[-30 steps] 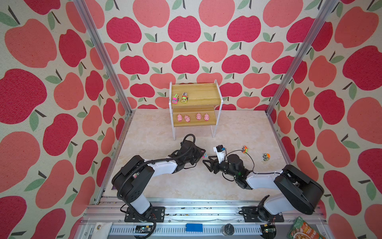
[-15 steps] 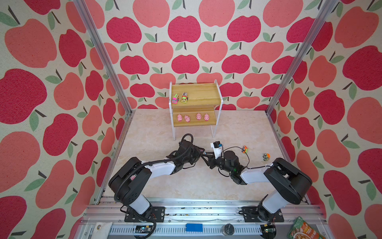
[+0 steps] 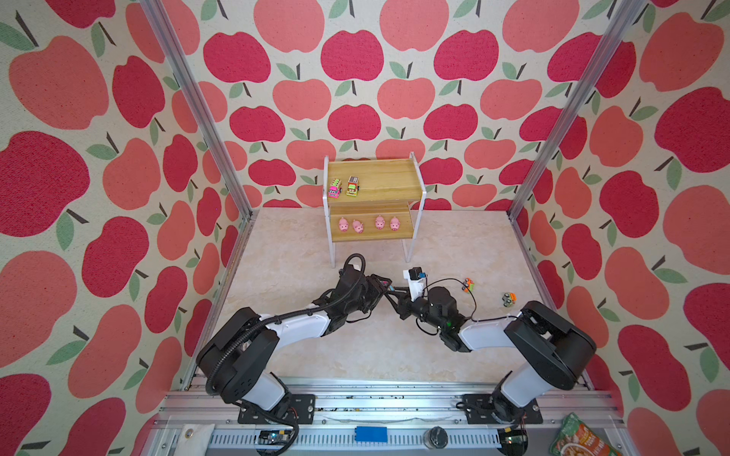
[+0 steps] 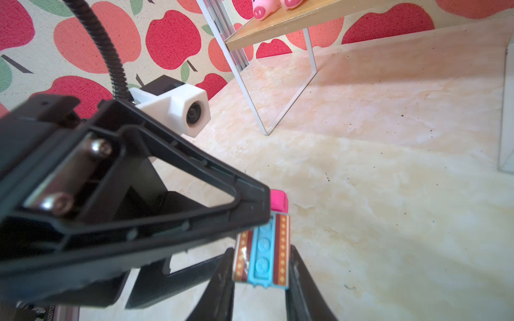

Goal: Organize plastic toys on shelves
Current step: Place the plastic toy at the center of the table.

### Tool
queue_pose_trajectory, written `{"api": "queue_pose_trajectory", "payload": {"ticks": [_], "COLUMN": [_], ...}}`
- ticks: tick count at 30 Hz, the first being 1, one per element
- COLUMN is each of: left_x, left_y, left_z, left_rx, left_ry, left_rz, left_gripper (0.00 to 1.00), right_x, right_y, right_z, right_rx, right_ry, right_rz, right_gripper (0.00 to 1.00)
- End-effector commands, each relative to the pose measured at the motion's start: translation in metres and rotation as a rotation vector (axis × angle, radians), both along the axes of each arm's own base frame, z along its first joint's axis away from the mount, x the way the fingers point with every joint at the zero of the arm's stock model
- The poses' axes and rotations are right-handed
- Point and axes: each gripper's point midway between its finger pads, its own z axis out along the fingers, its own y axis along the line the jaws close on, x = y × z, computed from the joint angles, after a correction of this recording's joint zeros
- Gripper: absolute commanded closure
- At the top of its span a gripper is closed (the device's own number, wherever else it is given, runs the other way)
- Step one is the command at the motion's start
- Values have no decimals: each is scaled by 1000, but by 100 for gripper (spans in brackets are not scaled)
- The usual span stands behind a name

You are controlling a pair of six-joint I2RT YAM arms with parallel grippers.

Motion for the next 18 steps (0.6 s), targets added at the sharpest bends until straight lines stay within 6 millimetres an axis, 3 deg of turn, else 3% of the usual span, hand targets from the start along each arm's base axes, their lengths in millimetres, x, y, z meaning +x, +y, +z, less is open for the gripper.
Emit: {"api": "queue_pose_trajectory", "payload": {"ticks": [1,8,18], "left_x": [-6,-9,-21], "left_y": [15,56,108], "left_z": [-9,-17,-25], "left_rx": [49,163,308], "left_ry": [12,37,64], "left_rz": [12,44,82], "left_gripper": [29,17,13], "right_x": [-1,-24,-57], "right_y": [-4,-11,10], "right_z": [2,-37,-79], "right_rx": [-46,-228,-413], "right_ry": [-46,-72,-176], "right_rz": [-1,67,188], "right_gripper": [82,81,81]}}
